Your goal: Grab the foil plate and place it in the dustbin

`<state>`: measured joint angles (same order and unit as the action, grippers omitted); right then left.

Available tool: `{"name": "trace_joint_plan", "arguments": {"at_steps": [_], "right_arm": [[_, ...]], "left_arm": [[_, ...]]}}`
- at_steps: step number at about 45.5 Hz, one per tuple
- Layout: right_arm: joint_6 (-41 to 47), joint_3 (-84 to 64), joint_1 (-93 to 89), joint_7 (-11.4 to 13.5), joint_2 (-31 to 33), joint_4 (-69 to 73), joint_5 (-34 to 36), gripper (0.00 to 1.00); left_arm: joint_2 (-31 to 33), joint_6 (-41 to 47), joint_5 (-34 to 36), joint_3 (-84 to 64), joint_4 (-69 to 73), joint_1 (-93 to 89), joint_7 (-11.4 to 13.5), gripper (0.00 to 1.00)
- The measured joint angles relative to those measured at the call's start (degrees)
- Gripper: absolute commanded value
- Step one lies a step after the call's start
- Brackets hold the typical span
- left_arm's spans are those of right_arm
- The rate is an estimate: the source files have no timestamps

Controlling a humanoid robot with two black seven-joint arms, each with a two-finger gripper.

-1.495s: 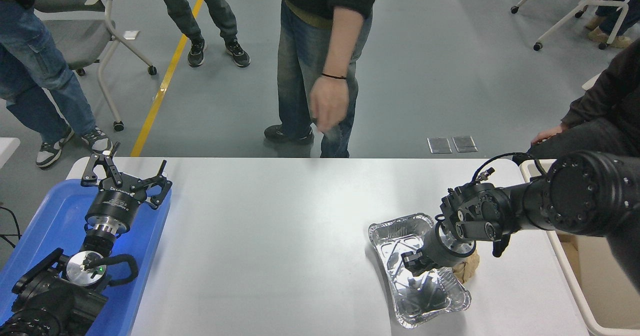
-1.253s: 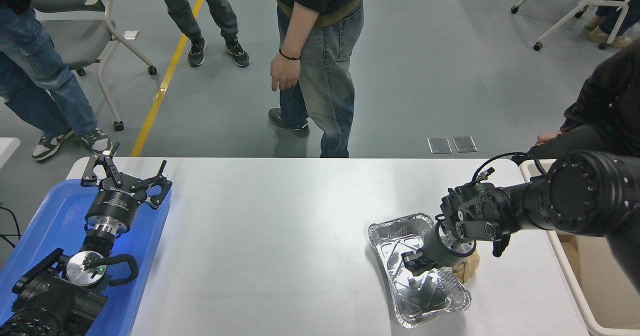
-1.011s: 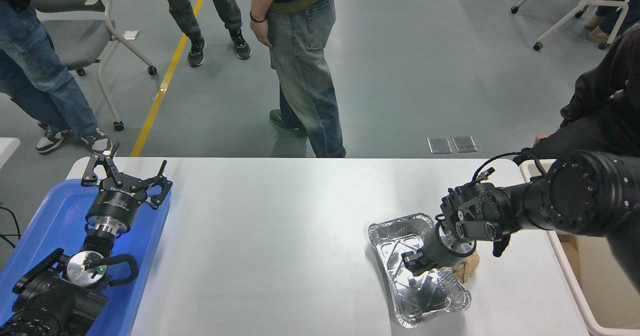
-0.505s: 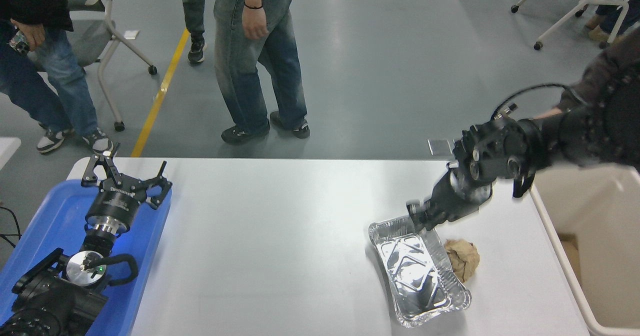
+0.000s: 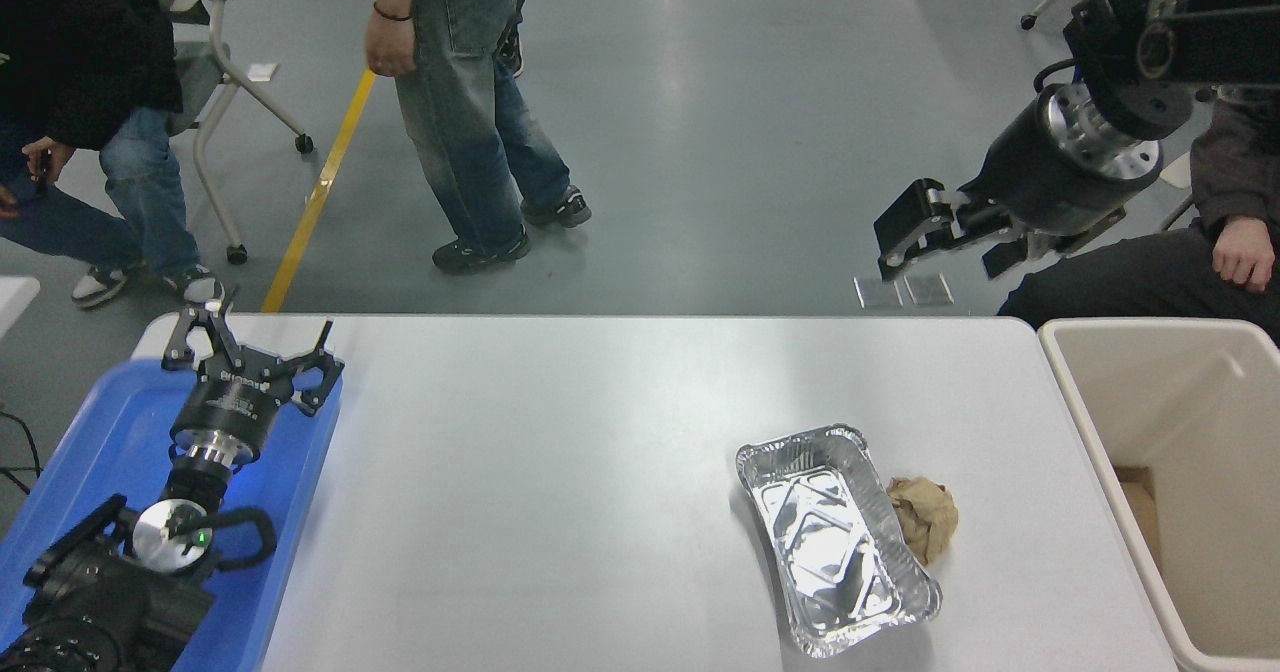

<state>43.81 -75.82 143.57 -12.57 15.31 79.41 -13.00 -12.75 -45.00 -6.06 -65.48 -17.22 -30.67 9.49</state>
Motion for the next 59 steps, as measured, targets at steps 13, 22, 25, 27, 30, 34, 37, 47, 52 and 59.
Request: {"name": "trace_joint_plan", "arguments": {"at_steps": [13,22,25,27,30,34,37,47,52,59], "right_arm": [[0.9,-0.8,4.2,0.0,1.3,3.3,-4.3,1.00],[1.1,-1.2,3.8,0.1,2.2,5.2,-6.4,1.00],[1.1,-1.2,3.3,0.2,2.4,5.8,-6.9,1.00],[1.1,-1.0,2.7,0.2,2.4,6.1,-7.0,1.00],[1.1,-0.7,1.7,0.3,2.4,6.4,-7.0,1.00],[-0.1,-0.1,-0.7,0.4,2.3,6.7,-7.2,1.00],[-1.6,0.2,-2.7,0.5,2.1,6.7,-7.4,1.00],[-9.4,2.5,-12.6,0.8,0.3,5.3,-7.5,1.00],[-13.0,4.1,-18.7,0.9,-0.5,2.7,-7.6,1.00],[-18.2,6.5,-28.6,1.1,-1.3,-2.4,-8.4,1.00]], "left_arm": [[0.0,0.0,0.0,0.0,0.0,0.0,0.0,0.99],[0.0,0.0,0.0,0.0,0.0,0.0,0.0,0.99],[0.0,0.0,0.0,0.0,0.0,0.0,0.0,0.99],[0.0,0.0,0.0,0.0,0.0,0.0,0.0,0.99],[0.0,0.0,0.0,0.0,0.0,0.0,0.0,0.99],[0.0,0.0,0.0,0.0,0.0,0.0,0.0,0.99],[0.0,0.0,0.0,0.0,0.0,0.0,0.0,0.99],[0.0,0.0,0.0,0.0,0.0,0.0,0.0,0.99],[0.0,0.0,0.0,0.0,0.0,0.0,0.0,0.99],[0.0,0.0,0.0,0.1,0.0,0.0,0.0,0.99]]}}
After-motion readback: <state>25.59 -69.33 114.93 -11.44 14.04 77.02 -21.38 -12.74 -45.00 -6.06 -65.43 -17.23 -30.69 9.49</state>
